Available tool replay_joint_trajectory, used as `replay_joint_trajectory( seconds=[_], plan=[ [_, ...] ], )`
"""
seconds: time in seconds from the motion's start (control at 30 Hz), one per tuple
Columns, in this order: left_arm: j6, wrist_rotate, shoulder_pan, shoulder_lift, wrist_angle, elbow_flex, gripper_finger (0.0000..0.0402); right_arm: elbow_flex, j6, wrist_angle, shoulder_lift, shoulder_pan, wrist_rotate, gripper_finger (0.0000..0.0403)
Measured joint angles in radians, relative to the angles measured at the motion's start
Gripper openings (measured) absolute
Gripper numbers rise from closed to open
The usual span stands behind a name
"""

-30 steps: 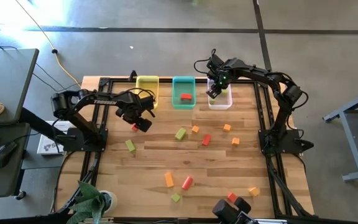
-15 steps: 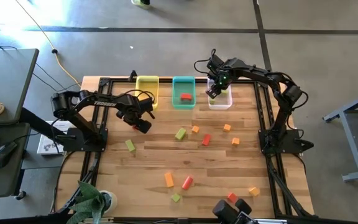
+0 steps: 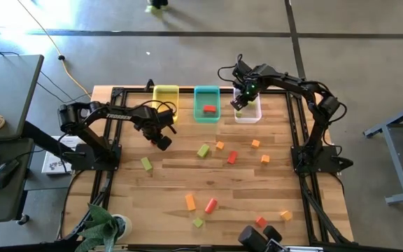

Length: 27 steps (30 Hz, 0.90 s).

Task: Sort & place blocks by color
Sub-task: Put the orange block into the green bin

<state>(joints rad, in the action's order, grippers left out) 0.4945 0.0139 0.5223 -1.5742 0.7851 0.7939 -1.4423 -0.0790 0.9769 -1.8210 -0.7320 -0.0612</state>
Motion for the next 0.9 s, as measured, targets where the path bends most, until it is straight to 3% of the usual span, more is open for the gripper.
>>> replay_joint_trajectory(
  seconds=[0.27, 0.5, 0.7, 0.9],
  plan=[
    [-0.086, 0.037, -0.006, 0.001, -0.031, 0.171, 0.0035, -0.102, -0.004, 0.017, 0.000, 0.032, 0.000, 0.0140],
    [-0.172, 0.084, 0.023, 0.002, -0.153, 0.306, 0.0035, -0.191, -0.037, 0.021, 0.000, 0.041, 0.000, 0.0140],
    [-0.204, 0.155, 0.065, 0.002, -0.358, 0.329, 0.0035, -0.253, -0.080, 0.018, 0.000, 0.041, 0.000, 0.0140],
    [-0.260, 0.162, 0.099, -0.026, -0.543, 0.329, 0.0036, -0.290, -0.131, 0.000, 0.000, 0.041, 0.001, 0.0140]
  ],
)
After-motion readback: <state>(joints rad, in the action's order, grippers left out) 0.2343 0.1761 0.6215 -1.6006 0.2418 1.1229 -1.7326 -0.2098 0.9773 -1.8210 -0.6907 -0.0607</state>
